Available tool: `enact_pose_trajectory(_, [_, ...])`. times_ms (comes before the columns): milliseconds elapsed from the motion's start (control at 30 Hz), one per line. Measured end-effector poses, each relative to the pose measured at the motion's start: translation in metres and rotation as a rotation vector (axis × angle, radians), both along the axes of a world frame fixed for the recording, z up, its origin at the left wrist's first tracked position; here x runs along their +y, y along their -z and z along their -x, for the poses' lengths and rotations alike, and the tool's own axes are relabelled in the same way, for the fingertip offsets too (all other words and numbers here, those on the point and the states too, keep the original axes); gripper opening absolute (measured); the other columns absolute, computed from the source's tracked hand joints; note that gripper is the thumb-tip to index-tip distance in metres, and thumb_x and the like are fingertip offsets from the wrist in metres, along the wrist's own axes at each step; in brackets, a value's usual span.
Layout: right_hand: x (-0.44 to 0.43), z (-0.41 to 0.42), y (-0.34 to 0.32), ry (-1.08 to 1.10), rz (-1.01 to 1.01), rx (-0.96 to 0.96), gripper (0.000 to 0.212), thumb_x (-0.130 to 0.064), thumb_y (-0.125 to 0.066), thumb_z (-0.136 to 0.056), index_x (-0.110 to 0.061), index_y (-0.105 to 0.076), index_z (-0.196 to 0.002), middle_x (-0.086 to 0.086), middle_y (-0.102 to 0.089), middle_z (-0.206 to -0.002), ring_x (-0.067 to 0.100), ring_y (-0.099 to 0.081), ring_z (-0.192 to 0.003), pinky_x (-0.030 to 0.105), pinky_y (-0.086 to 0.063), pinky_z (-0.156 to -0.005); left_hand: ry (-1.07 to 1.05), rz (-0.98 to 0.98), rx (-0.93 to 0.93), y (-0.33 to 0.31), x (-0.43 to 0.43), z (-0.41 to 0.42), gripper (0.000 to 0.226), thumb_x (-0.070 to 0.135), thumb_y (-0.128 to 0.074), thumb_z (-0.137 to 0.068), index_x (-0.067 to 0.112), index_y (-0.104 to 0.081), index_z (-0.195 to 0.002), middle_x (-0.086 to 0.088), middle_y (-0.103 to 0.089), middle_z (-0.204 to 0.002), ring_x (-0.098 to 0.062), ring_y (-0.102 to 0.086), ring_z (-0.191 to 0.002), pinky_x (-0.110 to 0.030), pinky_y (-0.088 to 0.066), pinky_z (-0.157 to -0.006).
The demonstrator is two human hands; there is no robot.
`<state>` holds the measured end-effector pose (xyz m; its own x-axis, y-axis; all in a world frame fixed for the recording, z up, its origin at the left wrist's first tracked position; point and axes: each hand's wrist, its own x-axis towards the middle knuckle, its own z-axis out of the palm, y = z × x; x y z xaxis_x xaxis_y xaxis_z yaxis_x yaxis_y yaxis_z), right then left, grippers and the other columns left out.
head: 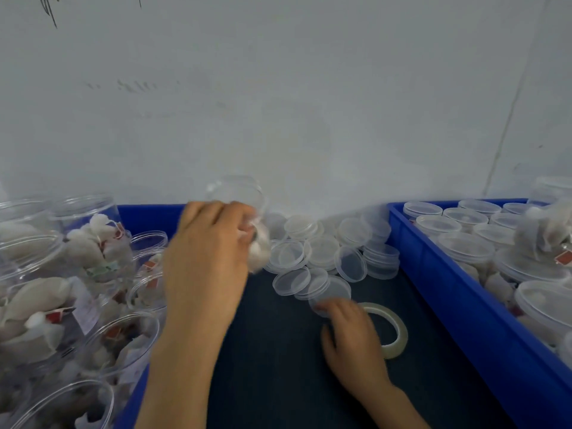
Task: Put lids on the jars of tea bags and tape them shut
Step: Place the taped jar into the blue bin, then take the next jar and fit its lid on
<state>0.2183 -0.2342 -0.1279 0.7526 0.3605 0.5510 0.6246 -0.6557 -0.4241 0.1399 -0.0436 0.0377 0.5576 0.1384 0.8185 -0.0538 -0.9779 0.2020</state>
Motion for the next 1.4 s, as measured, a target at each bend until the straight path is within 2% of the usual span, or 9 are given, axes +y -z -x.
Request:
enact_pose_trajectory(167, [-0.027,-0.023,-0.004,0.263,-0.085,0.091,0.044,-0.005,-0.071,-0.086,-0.019,-0.065,-0.127,-0.003,-0.065,-0.126,0.013,-0.056,-0.122,0.04,-0.045,-0.109,0.363,0.155,0.357,0.058,-0.03,-0.012,0.026,0.038,-0.068,-0.083,0.044,-0.065,-0.109,0.027,-0.059,-0.091,0.017,-0.044,-0.104,-0.003,-0.037,-0.083])
enact_pose_trajectory(367, [-0.032,-0.033,0.003,0.253,-0.212,0.232,0.039,-0.012,-0.067,-0.093,-0.028,-0.061,-0.128,-0.014,-0.06,-0.127,0.004,-0.054,-0.118,0.032,-0.05,-0.099,0.615,0.127,0.431,0.097,-0.037,-0.021,0.026,0.053,-0.069,-0.085,0.045,-0.067,-0.11,0.034,-0.062,-0.105,0.001,-0.052,-0.115,-0.019,-0.044,-0.091])
enact_pose_trajectory(467, [-0.033,-0.034,0.008,0.209,-0.212,0.272,0.034,-0.027,-0.072,-0.091,-0.034,-0.063,-0.122,-0.022,-0.057,-0.119,-0.007,-0.053,-0.104,0.013,-0.045,-0.087,0.809,0.437,0.353,0.101,-0.027,-0.034,0.034,0.062,-0.061,-0.091,0.044,-0.064,-0.119,0.02,-0.063,-0.125,-0.009,-0.053,-0.127,-0.016,-0.04,-0.101])
enact_pose_trajectory(567, [-0.033,-0.035,0.01,0.207,-0.186,0.281,0.03,-0.031,-0.067,-0.093,-0.033,-0.065,-0.123,-0.025,-0.054,-0.113,-0.016,-0.047,-0.094,-0.001,-0.034,-0.075,0.625,0.784,0.348,0.115,-0.014,-0.069,0.021,0.038,-0.063,-0.095,0.041,-0.06,-0.116,0.019,-0.061,-0.129,-0.003,-0.053,-0.127,-0.023,-0.043,-0.103])
enact_pose_trajectory(767, [-0.032,-0.035,0.01,0.235,-0.132,0.265,0.027,-0.035,-0.064,-0.094,-0.034,-0.066,-0.12,-0.024,-0.055,-0.111,-0.008,-0.049,-0.093,0.002,-0.032,-0.073,0.206,0.739,0.708,0.151,-0.016,-0.127,0.09,0.056,-0.071,-0.085,0.013,-0.031,-0.152,-0.011,-0.042,-0.149,-0.026,-0.04,-0.138,-0.041,-0.04,-0.11])
enact_pose_trajectory(900, [-0.032,-0.035,0.012,0.227,-0.127,0.266,0.026,-0.035,-0.063,-0.094,-0.033,-0.067,-0.12,-0.024,-0.057,-0.112,-0.006,-0.051,-0.098,0.01,-0.036,-0.079,0.095,0.756,0.645,0.164,-0.029,-0.141,0.092,0.052,-0.071,-0.086,0.007,-0.024,-0.151,-0.018,-0.041,-0.149,-0.03,-0.036,-0.14,-0.041,-0.038,-0.111])
enact_pose_trajectory(1167, [-0.031,-0.03,0.004,0.111,-0.579,0.326,0.019,-0.021,-0.056,-0.102,-0.032,-0.069,-0.11,-0.01,-0.072,-0.105,0.008,-0.068,-0.099,0.043,-0.057,-0.089,0.337,0.849,0.681,0.138,0.003,-0.122,0.09,0.036,-0.085,-0.079,0.021,-0.024,-0.144,-0.007,-0.046,-0.143,-0.021,-0.055,-0.121,-0.038,-0.049,-0.101])
enact_pose_trajectory(1333, [-0.033,-0.024,-0.028,-0.34,-0.769,0.677,0.085,-0.088,-0.059,-0.068,-0.016,-0.071,-0.111,0.002,-0.077,-0.105,0.019,-0.073,-0.102,0.021,-0.058,-0.077,0.609,0.48,0.918,0.077,0.036,-0.085,0.1,0.031,-0.089,-0.071,0.056,-0.022,-0.14,0.018,-0.049,-0.138,0.002,-0.061,-0.106,-0.015,-0.051,-0.081])
enact_pose_trajectory(1400, [-0.038,-0.025,-0.036,-0.504,-0.717,0.864,0.098,-0.083,-0.078,-0.049,-0.013,-0.067,-0.117,0.005,-0.075,-0.112,0.017,-0.072,-0.105,0.032,-0.059,-0.089,0.701,0.402,1.017,0.058,0.037,-0.072,0.1,0.029,-0.09,-0.068,0.062,-0.026,-0.138,0.025,-0.051,-0.133,0.004,-0.059,-0.111,-0.017,-0.052,-0.089])
